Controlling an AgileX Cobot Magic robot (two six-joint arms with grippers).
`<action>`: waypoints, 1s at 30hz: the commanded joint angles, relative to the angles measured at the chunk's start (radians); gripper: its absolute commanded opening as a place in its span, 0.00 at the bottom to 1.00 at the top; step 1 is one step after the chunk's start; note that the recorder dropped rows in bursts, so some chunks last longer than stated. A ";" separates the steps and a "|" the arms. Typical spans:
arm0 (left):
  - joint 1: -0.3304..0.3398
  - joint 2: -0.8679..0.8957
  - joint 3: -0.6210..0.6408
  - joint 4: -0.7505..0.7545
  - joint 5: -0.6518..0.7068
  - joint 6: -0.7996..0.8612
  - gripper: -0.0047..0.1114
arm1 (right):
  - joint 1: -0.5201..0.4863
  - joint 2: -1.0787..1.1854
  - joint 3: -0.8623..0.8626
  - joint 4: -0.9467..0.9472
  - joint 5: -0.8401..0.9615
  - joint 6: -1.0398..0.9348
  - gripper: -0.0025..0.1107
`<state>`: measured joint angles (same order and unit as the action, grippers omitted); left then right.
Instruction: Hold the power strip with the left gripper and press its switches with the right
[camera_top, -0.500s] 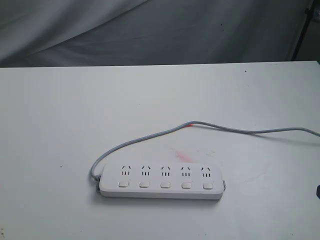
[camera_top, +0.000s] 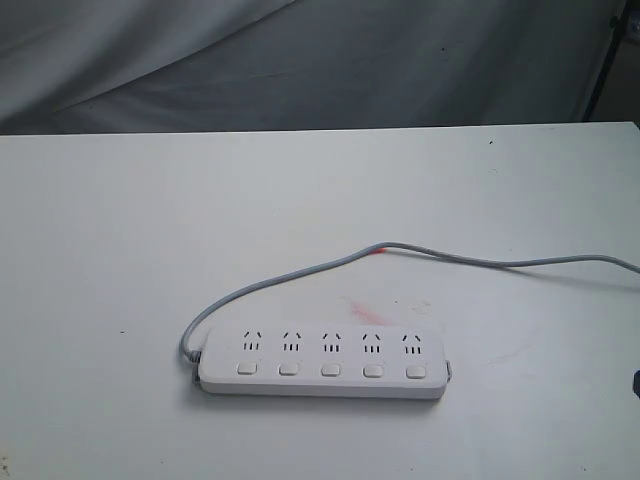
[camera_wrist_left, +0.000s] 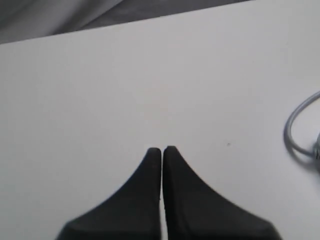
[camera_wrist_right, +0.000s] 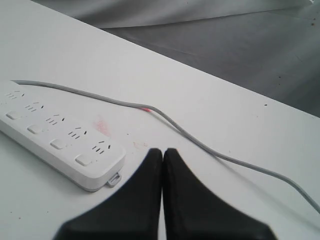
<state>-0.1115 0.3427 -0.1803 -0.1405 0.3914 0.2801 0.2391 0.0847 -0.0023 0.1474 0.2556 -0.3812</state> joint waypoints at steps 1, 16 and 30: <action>0.003 0.098 -0.185 0.004 0.022 0.005 0.06 | -0.009 -0.002 0.002 0.001 -0.003 0.001 0.02; 0.003 0.147 -0.315 -0.024 -0.085 0.012 0.06 | -0.009 -0.002 0.002 0.001 -0.003 0.001 0.02; 0.003 0.149 -0.324 -0.082 0.022 0.029 0.04 | -0.009 -0.002 0.002 0.001 -0.003 0.001 0.02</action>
<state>-0.1115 0.4850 -0.4900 -0.2096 0.3662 0.2898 0.2391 0.0847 -0.0023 0.1474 0.2556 -0.3812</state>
